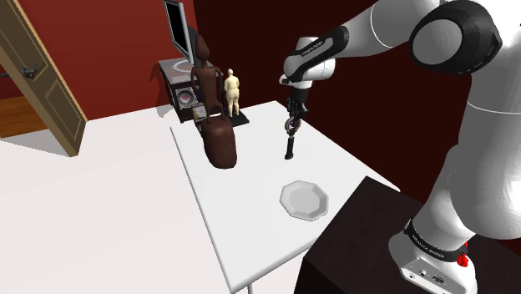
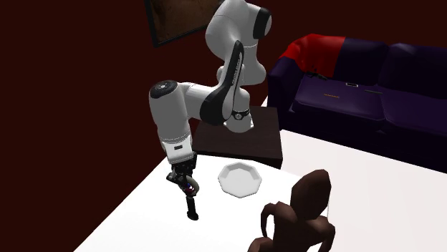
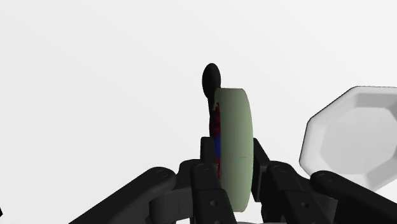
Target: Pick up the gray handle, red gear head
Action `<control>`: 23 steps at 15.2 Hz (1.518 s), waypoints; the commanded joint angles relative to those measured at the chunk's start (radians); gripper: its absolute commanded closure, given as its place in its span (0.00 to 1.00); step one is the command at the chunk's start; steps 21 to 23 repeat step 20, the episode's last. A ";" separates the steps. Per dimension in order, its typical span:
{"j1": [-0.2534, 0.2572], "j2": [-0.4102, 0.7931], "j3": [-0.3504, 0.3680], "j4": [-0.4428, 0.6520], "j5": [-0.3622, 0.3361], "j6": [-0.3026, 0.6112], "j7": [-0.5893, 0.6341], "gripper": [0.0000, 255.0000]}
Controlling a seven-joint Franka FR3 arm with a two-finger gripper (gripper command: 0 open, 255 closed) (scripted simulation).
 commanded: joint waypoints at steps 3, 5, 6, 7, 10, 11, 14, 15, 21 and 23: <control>0.000 -0.001 0.000 -0.002 -0.001 0.000 0.000 1.00; 0.003 -0.015 -0.005 0.009 -0.012 -0.022 0.008 1.00; 0.004 -0.022 -0.006 0.014 -0.018 -0.033 0.013 1.00; 0.006 -0.028 -0.008 0.020 -0.023 -0.045 0.017 1.00; 0.009 -0.047 -0.013 0.039 -0.038 -0.078 0.029 1.00; 0.010 -0.053 -0.014 0.046 -0.043 -0.090 0.033 1.00; 0.013 -0.070 -0.018 0.068 -0.056 -0.125 0.043 1.00; 0.013 -0.075 -0.019 0.075 -0.061 -0.137 0.047 1.00; 0.015 -0.089 -0.022 0.101 -0.072 -0.174 0.057 1.00; 0.015 -0.089 -0.022 0.101 -0.072 -0.174 0.057 1.00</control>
